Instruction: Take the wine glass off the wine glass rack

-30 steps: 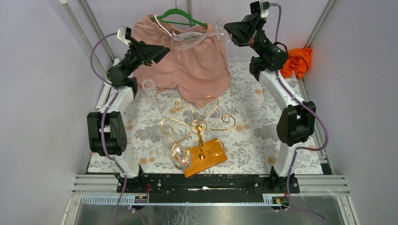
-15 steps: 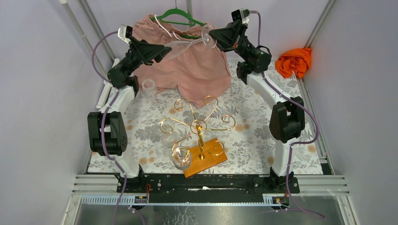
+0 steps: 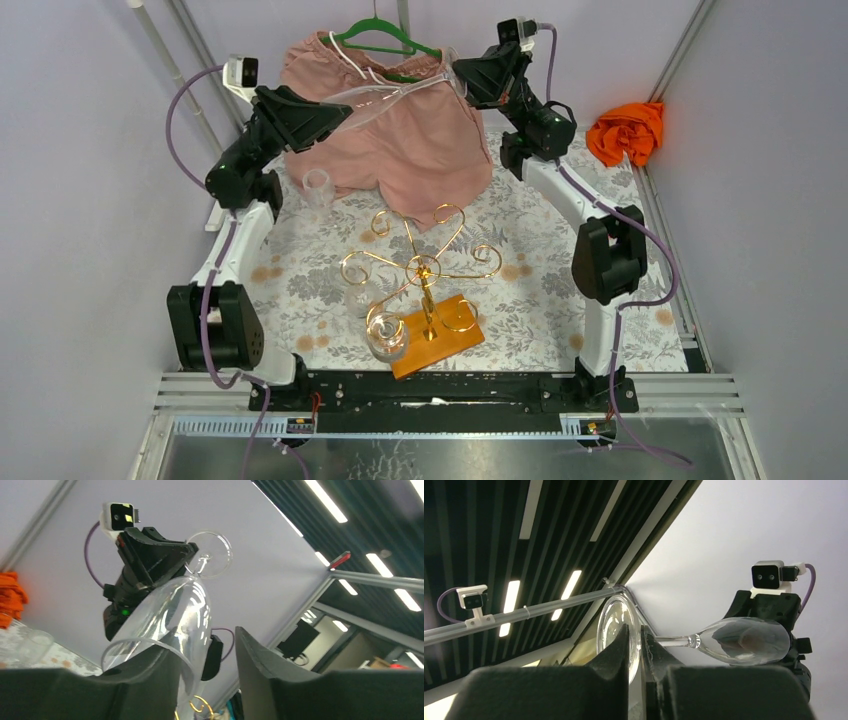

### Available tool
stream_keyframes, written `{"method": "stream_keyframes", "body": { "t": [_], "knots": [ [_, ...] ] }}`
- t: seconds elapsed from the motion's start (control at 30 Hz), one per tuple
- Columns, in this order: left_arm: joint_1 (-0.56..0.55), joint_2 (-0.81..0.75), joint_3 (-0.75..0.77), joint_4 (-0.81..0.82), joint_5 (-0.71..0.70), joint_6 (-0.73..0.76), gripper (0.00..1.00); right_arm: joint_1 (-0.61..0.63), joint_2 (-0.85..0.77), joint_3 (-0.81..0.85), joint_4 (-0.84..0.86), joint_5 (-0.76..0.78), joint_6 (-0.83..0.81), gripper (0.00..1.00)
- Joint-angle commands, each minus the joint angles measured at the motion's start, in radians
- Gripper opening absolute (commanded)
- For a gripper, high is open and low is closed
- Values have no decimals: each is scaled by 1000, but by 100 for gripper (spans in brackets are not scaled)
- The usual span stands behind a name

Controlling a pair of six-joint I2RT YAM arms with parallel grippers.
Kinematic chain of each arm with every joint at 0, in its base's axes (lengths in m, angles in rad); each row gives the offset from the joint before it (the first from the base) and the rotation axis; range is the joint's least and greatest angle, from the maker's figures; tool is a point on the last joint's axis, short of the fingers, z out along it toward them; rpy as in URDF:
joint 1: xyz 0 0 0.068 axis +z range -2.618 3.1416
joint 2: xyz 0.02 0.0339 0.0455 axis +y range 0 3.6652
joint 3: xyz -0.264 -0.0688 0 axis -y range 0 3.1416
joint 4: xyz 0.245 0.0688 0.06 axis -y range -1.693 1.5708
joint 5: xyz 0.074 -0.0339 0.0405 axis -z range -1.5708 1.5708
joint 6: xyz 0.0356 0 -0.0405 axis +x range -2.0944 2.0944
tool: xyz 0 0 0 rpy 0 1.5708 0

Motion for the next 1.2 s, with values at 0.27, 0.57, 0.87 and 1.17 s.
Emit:
{"method": "stream_keyframes", "body": {
  "t": [0.27,0.57,0.87,1.17],
  "knots": [
    [-40,-88,2,-105,26,155,27,115,48,17,95,-126,99,0],
    [-40,-159,16,-216,43,226,0,131,58,20,104,-138,121,0],
    [-37,-286,21,-580,-3,481,0,131,28,-3,105,-118,104,42],
    [-16,-325,13,-657,-56,502,0,130,15,-23,126,-98,120,99]
  ]
}}
